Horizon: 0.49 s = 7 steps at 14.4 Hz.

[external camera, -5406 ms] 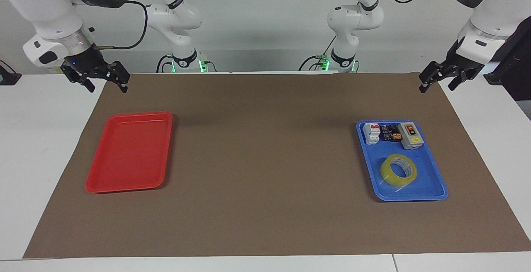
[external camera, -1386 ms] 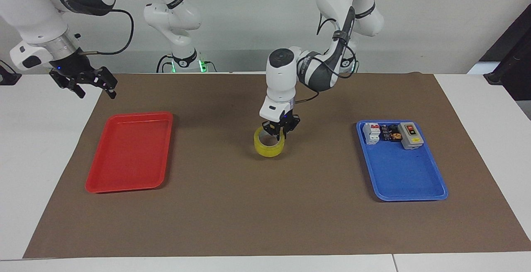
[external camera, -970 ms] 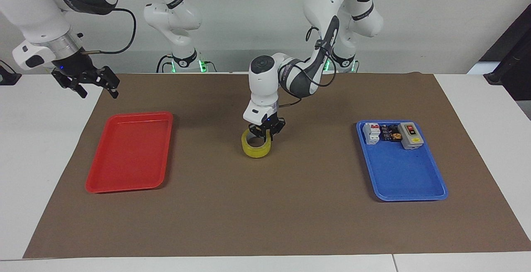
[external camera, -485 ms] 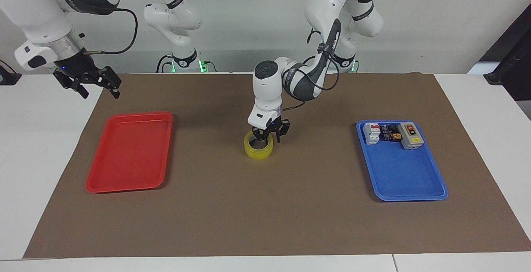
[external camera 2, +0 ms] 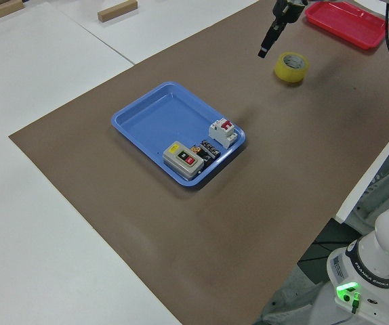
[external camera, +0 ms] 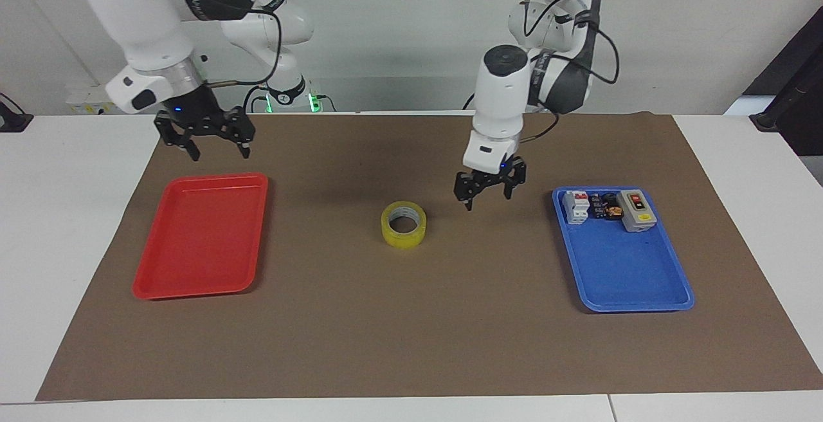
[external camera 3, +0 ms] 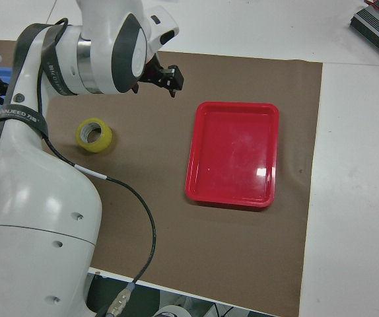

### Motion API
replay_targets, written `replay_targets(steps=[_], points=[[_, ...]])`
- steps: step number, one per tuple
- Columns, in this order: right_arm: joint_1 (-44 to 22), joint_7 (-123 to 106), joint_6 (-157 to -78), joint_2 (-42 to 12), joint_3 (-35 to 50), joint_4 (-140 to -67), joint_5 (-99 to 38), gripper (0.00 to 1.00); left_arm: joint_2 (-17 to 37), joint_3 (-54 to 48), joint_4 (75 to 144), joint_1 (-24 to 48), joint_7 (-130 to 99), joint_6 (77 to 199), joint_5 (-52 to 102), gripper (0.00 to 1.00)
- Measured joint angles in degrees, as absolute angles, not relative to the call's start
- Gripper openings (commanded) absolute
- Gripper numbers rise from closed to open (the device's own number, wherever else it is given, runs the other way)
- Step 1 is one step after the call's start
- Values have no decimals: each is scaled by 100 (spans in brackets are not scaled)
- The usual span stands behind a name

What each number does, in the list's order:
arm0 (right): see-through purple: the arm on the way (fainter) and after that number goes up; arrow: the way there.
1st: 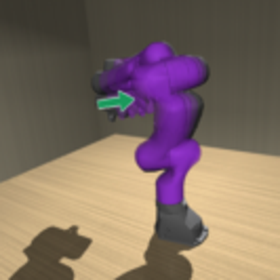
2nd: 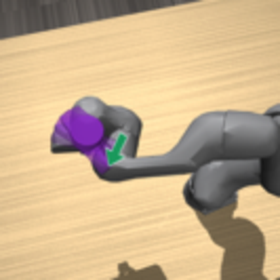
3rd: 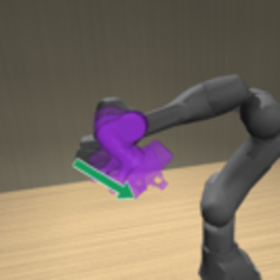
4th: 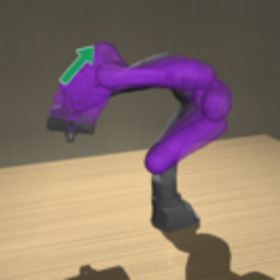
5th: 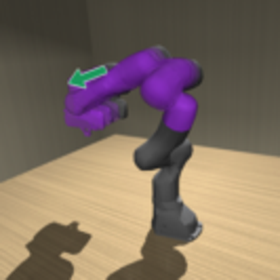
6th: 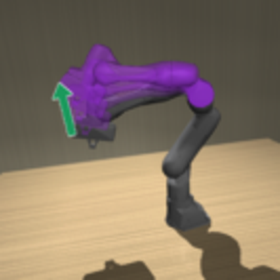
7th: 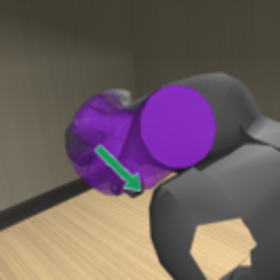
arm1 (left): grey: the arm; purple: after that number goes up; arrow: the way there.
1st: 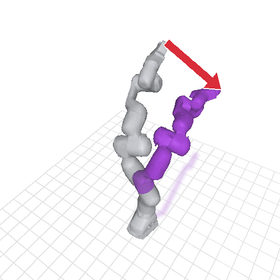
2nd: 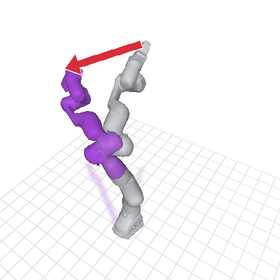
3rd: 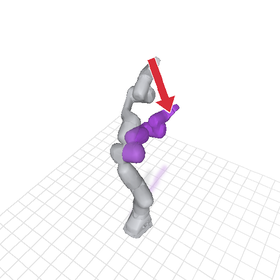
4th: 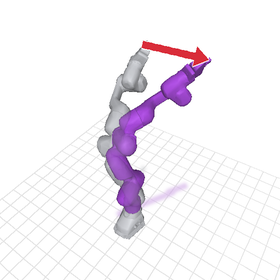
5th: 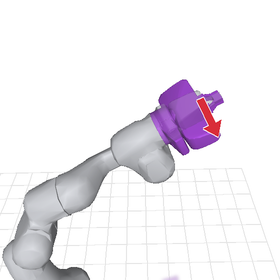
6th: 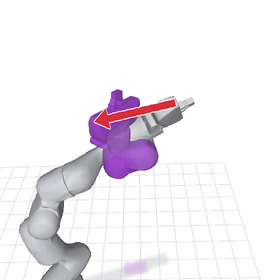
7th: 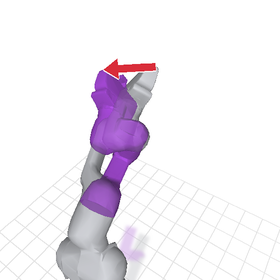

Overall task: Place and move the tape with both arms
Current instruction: 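Lift the tape with the left gripper and set it mid-table, then withdraw the left gripper while the right gripper reaches the tape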

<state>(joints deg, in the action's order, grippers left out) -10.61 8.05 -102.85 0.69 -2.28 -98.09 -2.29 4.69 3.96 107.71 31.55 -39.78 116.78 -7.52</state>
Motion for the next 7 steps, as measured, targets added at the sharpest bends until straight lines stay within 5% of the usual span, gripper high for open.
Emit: replay_targets(steps=[7], points=[[-2974, 2725, -11573, -1386, -208, -9320, -221, 100, -181, 467, 10313, 1124, -873, 10351, -8, 100]])
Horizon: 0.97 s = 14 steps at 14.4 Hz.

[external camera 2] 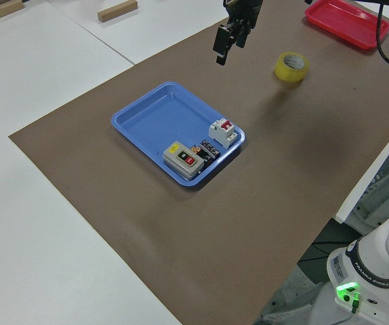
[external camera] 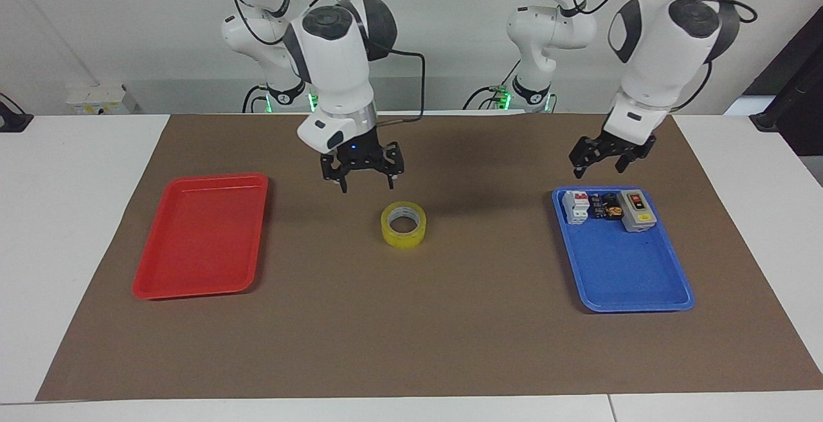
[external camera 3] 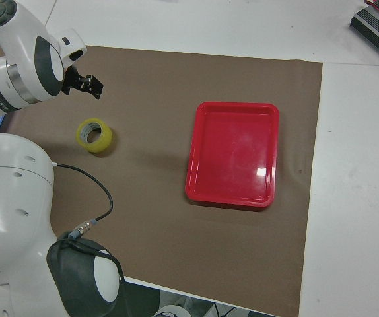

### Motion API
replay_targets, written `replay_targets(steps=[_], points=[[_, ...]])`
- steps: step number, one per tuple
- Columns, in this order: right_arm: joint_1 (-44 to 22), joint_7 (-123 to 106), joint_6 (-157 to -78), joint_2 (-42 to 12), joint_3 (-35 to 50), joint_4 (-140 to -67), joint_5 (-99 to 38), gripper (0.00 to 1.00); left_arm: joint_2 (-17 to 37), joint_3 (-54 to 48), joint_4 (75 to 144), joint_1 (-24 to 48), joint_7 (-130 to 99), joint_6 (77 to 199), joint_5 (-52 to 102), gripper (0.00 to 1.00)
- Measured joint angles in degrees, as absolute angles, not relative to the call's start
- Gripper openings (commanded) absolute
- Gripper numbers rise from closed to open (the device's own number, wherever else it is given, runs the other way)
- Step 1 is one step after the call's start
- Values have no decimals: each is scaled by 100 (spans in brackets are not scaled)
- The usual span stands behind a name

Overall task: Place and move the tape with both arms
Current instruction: 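Withdraw the left gripper while the right gripper reaches the tape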

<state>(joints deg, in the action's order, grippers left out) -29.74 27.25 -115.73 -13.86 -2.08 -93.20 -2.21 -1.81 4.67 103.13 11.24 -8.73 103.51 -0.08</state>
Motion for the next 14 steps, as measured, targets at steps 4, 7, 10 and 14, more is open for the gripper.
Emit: replay_targets(steps=[4, 7, 10, 14], points=[[-3092, 2789, -11967, -1909, -248, -9396, -221, 100, -149, 468, 9729, 542, -321, 9885, -1, 100], [-3100, 2784, -12695, -2101, -260, -9998, -221, 100, 3, 460, 9374, 483, -302, 9670, 1, 100], [-3114, 2760, -13121, -2169, -258, -10513, -221, 94, 83, 456, 9410, 438, -295, 9582, 1, 100], [-3149, 2755, -13133, -2152, -249, -10671, -221, 79, 84, 458, 9418, 144, 81, 9561, 9, 100]])
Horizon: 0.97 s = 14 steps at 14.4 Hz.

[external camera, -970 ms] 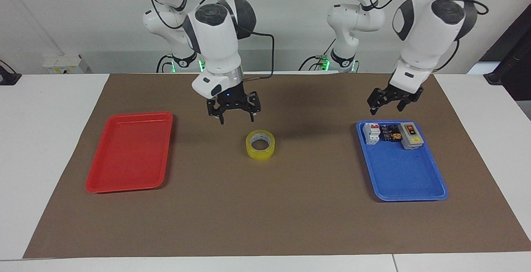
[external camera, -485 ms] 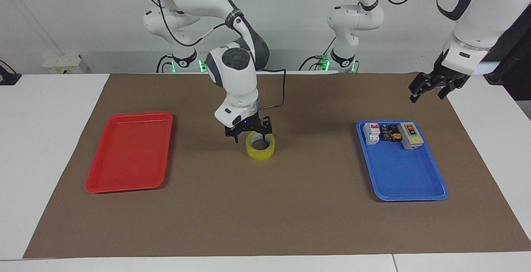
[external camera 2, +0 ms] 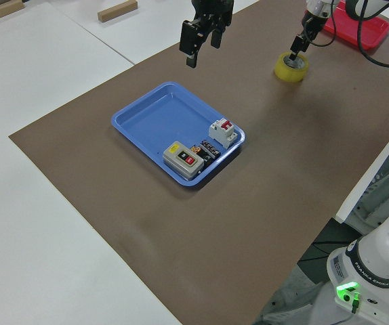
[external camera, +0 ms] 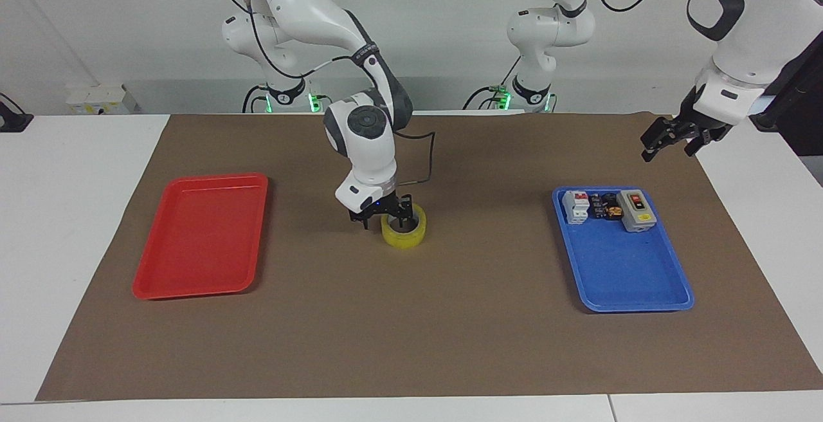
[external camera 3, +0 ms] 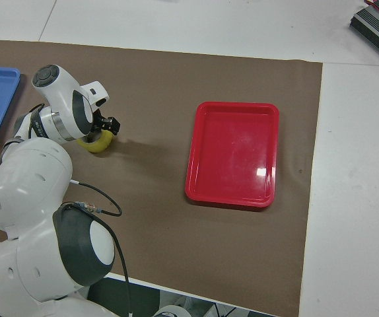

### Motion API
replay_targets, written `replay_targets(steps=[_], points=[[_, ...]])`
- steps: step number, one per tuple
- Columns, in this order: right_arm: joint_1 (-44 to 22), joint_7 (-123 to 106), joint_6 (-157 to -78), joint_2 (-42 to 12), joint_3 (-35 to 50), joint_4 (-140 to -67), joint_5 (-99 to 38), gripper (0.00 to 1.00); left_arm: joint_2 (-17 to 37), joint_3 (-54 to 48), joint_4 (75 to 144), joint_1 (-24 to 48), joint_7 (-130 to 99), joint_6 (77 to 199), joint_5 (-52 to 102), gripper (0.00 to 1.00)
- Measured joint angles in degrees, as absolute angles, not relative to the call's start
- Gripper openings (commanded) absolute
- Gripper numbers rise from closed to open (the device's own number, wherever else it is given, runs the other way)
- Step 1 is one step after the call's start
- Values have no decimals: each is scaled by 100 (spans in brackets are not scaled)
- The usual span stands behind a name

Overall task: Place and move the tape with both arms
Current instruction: 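Withdraw the left gripper while the right gripper reaches the tape, then grasp the tape with the right gripper and carry it to the red tray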

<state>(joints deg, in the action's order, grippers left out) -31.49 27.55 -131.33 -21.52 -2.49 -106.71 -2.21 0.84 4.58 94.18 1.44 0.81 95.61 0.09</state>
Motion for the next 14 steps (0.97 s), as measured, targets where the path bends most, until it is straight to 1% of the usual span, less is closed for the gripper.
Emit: replay_targets(steps=[2, 3, 4, 5, 6, 7, 8, 12, 14], points=[[-3161, 2755, -13157, -2148, -249, -10718, -221, 76, 85, 459, 9292, 43, 175, 9452, 11, 100], [-3163, 2755, -13167, -2147, -249, -10739, -221, 66, 85, 459, 9218, 30, 191, 9383, 11, 100], [-3163, 2755, -13173, -2145, -251, -10757, -221, 52, 85, 455, 9178, 31, 192, 9344, 11, 100], [-3163, 2755, -13180, -2142, -252, -10768, -221, 34, 89, 448, 9178, 31, 193, 9330, 11, 100], [-3163, 2755, -13190, -2139, -252, -10777, -221, 21, 98, 438, 9184, 34, 194, 9316, 11, 100], [-3163, 2755, -13197, -2136, -252, -10784, -221, 9, 107, 422, 9185, 41, 194, 9305, 11, 100], [-3163, 2755, -13201, -2133, -251, -10789, -222, 0, 108, 404, 9185, 46, 194, 9302, 11, 100], [-3150, 2756, -13149, -2119, -267, -10761, -224, 0, 84, 383, 9180, 48, 194, 9301, 11, 100], [-3001, 2602, -12704, -2082, -288, -10489, -223, 0, 80, 382, 9180, 48, 194, 9301, 11, 100]])
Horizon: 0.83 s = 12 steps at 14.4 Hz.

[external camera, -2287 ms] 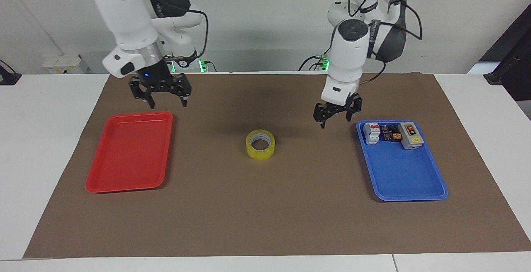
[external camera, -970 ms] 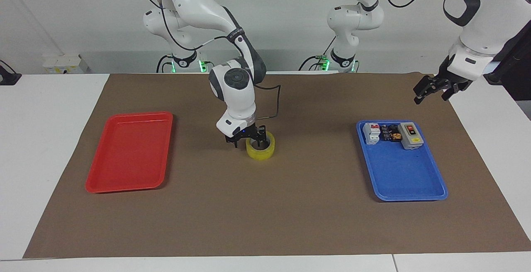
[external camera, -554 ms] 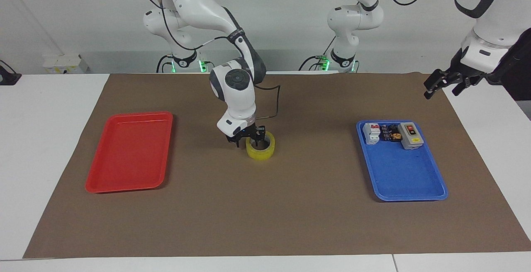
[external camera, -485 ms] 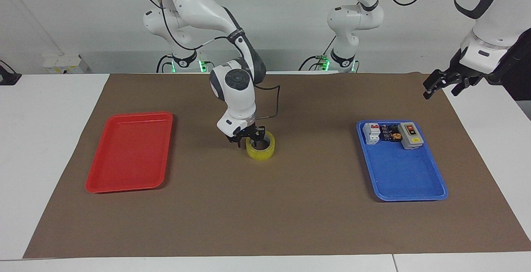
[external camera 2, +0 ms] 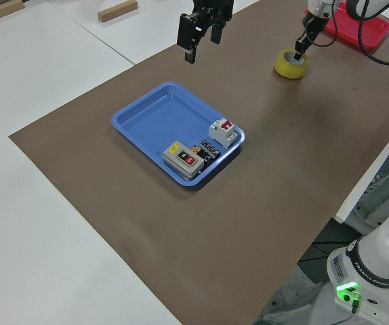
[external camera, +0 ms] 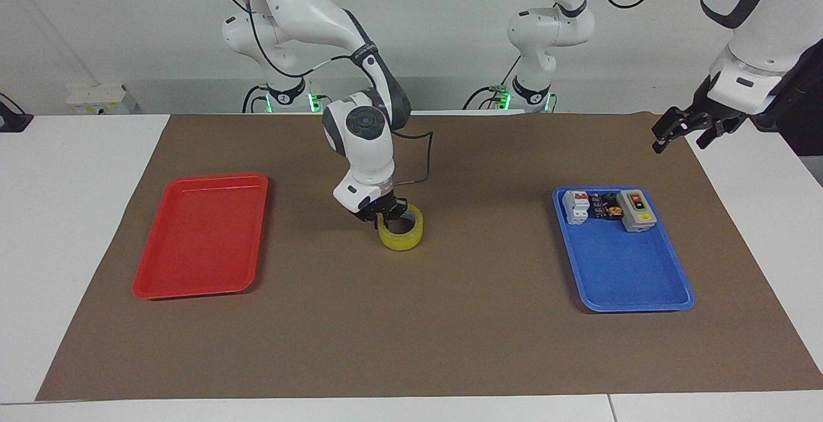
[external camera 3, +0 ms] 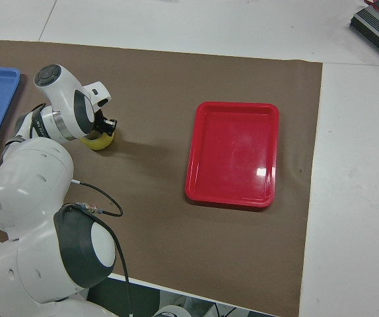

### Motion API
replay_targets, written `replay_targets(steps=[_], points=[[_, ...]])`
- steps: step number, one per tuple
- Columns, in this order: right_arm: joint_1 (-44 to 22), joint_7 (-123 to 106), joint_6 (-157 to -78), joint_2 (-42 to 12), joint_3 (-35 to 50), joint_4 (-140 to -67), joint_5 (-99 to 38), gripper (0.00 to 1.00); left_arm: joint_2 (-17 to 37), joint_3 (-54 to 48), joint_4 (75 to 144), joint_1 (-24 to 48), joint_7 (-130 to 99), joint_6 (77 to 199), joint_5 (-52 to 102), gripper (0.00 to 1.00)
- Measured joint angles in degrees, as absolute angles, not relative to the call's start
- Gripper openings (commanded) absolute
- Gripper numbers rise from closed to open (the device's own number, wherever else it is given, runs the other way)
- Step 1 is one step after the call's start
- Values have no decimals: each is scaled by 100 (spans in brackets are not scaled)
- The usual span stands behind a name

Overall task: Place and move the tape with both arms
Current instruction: 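Grasp the tape with the right gripper and carry it to the red tray, then lower the tape into the red tray with the right gripper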

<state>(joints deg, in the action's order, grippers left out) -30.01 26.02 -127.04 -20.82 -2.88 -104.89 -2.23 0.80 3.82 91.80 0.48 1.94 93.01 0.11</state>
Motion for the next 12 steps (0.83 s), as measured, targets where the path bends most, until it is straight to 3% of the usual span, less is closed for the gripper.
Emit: replay_targets(steps=[3, 6, 9, 12], points=[[-2310, 1760, -11511, -1824, -320, -9724, -224, 0, 80, 382, 9180, 48, 194, 9300, 11, 100], [-1236, 450, -10723, -1386, -351, -9451, -224, 0, 79, 382, 9179, 48, 194, 9300, 11, 100], [-303, -697, -10576, -1306, -367, -9494, -220, 0, 79, 382, 9179, 48, 194, 9300, 11, 100], [247, -1237, -10973, -1351, -371, -9773, -202, 0, 79, 382, 9179, 48, 194, 9299, 11, 100]])
